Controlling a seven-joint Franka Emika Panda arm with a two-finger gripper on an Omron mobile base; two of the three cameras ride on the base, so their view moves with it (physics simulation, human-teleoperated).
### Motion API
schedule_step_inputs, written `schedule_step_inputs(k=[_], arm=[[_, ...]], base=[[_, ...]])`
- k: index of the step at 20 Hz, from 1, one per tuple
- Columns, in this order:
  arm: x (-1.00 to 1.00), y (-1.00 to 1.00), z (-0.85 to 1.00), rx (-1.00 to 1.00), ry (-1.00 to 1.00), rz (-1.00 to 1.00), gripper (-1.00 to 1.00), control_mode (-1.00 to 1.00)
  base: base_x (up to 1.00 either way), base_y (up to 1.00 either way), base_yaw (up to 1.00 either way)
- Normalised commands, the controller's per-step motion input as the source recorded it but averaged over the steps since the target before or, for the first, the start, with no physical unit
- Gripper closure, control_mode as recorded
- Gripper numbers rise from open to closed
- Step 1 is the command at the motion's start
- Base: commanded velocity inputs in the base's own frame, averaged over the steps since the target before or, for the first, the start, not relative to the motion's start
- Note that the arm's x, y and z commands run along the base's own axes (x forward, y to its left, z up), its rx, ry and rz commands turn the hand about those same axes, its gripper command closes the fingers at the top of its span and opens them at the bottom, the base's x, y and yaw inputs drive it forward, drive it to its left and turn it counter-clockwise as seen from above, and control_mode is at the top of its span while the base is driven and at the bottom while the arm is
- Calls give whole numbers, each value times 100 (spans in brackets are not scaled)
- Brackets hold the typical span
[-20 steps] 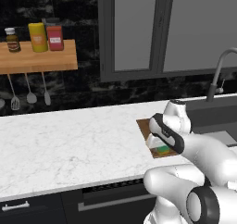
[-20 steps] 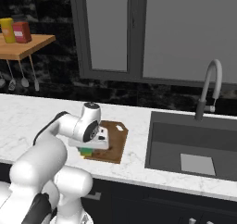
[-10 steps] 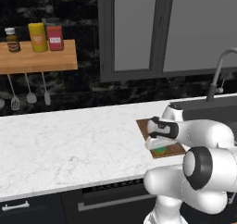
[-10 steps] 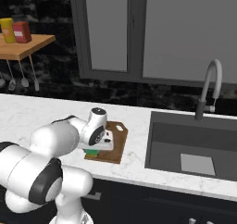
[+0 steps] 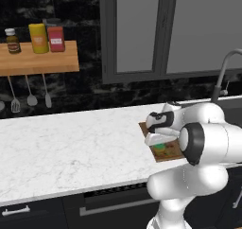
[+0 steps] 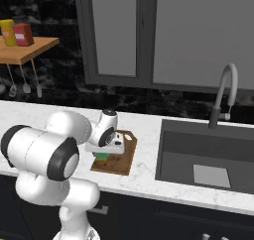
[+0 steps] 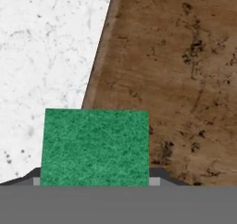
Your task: Pick up the sponge from the counter and clean the cutting board by briefly scrubbing or pressing down on the cutting board. Once finished, release the sponge.
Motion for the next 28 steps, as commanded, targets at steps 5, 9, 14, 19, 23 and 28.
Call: schedule_step_inputs(k=[5, 9, 14, 19, 23, 28], arm=[[57, 0, -19, 0, 0, 0, 100, -100], [50, 0, -27, 0, -2, 0, 100, -100], [69, 0, -28, 0, -1, 0, 100, -100], [67, 0, -31, 0, -6, -4, 100, -100], [66, 0, -28, 0, -7, -6, 100, -100], [21, -5, -42, 0, -8, -2, 100, -100]], base=[[0, 0, 0], [0, 0, 0], [0, 0, 0], [0, 0, 0], [0, 0, 0], [0, 0, 0]])
